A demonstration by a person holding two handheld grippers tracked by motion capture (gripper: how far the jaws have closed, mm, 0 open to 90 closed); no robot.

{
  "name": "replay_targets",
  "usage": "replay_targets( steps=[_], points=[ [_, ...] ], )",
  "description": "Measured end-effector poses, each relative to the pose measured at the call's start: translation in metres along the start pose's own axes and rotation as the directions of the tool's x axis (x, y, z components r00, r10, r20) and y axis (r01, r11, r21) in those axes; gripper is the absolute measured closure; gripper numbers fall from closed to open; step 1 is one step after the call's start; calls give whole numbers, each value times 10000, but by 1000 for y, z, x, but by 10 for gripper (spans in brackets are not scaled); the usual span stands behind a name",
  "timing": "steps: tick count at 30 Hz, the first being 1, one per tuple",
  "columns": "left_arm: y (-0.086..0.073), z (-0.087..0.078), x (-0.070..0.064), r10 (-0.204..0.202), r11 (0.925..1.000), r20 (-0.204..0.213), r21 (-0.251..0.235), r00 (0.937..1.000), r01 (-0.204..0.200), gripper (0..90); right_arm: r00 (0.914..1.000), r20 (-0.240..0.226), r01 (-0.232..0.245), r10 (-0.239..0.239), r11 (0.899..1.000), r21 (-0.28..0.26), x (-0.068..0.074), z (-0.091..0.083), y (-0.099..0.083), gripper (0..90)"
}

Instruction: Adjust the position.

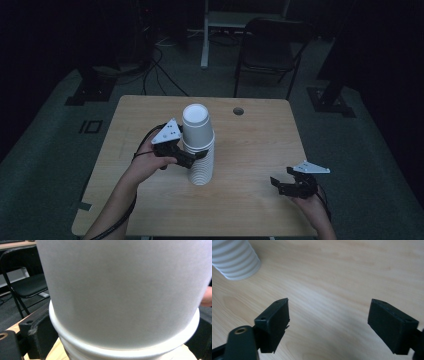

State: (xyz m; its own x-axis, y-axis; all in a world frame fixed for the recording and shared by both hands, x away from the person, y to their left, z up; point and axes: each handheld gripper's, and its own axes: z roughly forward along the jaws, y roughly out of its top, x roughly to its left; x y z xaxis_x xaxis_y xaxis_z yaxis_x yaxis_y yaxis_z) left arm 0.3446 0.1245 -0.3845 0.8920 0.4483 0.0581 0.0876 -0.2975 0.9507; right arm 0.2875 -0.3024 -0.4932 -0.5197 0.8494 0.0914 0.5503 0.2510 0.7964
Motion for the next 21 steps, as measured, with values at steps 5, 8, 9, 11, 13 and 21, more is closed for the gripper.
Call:
replay_targets(
  steps=[5,8,9,11,13,21],
  points=[
    [0,0,0,92,10000,58,2,9999,-92,36,9994,-340,63,-79,9989,-471,5,-6,15,173],
    [1,0,0,84,10000,59,36,9999,-84,36,9978,-591,258,-304,9967,-764,10,-11,26,174],
    [0,0,0,113,9999,89,23,9999,-113,36,9972,-638,339,-394,9958,-853,13,-13,30,174],
    [1,0,0,102,9999,94,32,9999,-103,36,9950,-769,553,-633,9932,-1023,17,-16,37,173],
    [1,0,0,101,9999,109,32,9999,-101,36,9916,-1042,645,-772,9906,-1209,21,-18,44,174],
    [1,1,0,126,9999,101,13,9999,-126,36,9803,-1528,1020,-1249,9835,-1492,35,-20,70,174]
  ],
)
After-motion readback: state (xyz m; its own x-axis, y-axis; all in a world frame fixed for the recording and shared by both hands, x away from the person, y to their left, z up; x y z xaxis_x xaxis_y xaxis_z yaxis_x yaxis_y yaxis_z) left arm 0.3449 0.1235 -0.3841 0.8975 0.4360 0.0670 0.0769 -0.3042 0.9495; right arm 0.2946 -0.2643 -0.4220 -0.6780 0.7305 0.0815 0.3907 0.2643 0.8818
